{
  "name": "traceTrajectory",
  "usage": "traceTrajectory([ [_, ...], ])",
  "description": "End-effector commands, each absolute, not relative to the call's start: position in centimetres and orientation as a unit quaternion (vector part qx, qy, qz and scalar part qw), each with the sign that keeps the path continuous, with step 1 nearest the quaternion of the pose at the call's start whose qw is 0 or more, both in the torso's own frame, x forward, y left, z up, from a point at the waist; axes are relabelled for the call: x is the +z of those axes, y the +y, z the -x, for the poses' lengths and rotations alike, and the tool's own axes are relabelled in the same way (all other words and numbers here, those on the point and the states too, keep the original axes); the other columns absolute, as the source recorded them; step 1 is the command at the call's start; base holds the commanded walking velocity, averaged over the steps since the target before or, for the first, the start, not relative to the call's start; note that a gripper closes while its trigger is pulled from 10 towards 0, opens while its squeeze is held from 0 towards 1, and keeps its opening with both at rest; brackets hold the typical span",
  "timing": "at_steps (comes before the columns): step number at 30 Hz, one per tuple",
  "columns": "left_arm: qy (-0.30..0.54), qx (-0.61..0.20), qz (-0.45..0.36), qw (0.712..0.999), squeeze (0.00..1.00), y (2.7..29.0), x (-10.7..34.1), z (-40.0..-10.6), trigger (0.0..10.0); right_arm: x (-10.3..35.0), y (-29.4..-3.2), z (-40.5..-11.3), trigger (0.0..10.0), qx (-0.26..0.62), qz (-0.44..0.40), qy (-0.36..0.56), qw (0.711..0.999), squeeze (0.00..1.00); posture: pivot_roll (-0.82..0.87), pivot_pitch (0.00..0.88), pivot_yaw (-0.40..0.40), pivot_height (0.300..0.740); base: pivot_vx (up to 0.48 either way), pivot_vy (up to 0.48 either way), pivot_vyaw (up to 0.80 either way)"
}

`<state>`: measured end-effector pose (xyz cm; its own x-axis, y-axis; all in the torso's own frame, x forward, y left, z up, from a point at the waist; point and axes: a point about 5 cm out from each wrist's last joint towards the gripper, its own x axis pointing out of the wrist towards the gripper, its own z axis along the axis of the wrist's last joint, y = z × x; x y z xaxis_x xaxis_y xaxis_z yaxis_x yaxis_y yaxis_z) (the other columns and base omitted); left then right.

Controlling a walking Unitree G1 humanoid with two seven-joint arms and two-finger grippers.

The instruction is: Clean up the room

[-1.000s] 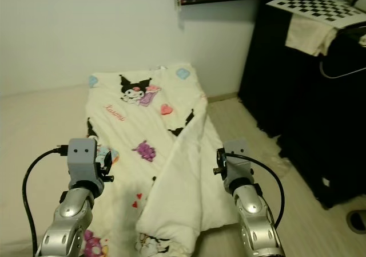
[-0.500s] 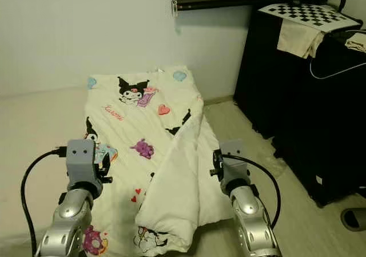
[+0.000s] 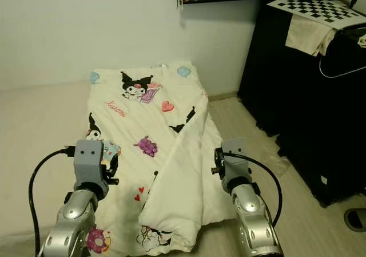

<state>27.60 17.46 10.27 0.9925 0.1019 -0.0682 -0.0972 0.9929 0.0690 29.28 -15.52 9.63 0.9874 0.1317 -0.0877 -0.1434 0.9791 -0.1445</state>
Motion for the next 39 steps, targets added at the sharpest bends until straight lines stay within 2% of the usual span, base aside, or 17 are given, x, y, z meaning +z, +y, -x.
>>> traceTrajectory([
  [1, 0.047, 0.047, -0.048, 0.997, 0.00, 17.8, 9.8, -27.2, 10.0, 9.3, -15.7, -29.1, 10.0, 0.068, 0.072, 0.044, 0.994, 0.00, -0.08, 0.144, 0.014, 0.685, 0.000, 0.000, 0.00],
  [14, 0.048, 0.041, -0.049, 0.997, 0.00, 17.7, 9.7, -27.1, 10.0, 9.0, -15.5, -28.7, 10.0, 0.071, 0.071, 0.047, 0.994, 0.00, -0.09, 0.136, 0.017, 0.631, 0.000, 0.000, 0.00],
  [28, 0.045, 0.030, -0.047, 0.997, 0.00, 17.1, 9.9, -27.2, 10.0, 8.8, -15.4, -28.5, 10.0, 0.070, 0.064, 0.050, 0.994, 0.00, -0.08, 0.128, 0.019, 0.631, 0.000, 0.000, 0.00],
  [34, 0.045, 0.024, -0.047, 0.998, 0.00, 16.8, 9.9, -27.2, 10.0, 8.8, -15.2, -28.3, 10.0, 0.073, 0.056, 0.049, 0.995, 0.00, -0.08, 0.131, 0.021, 0.603, 0.000, 0.000, 0.00],
  [35, 0.045, 0.025, -0.047, 0.998, 0.00, 16.9, 9.9, -27.2, 10.0, 8.8, -15.1, -28.3, 10.0, 0.072, 0.057, 0.049, 0.995, 0.00, -0.08, 0.132, 0.020, 0.588, 0.000, 0.000, 0.00],
  [39, 0.046, 0.026, -0.048, 0.997, 0.00, 16.9, 9.8, -27.1, 10.0, 8.8, -15.2, -28.2, 10.0, 0.071, 0.057, 0.048, 0.995, 0.00, -0.08, 0.136, 0.019, 0.583, 0.000, 0.000, 0.00],
])
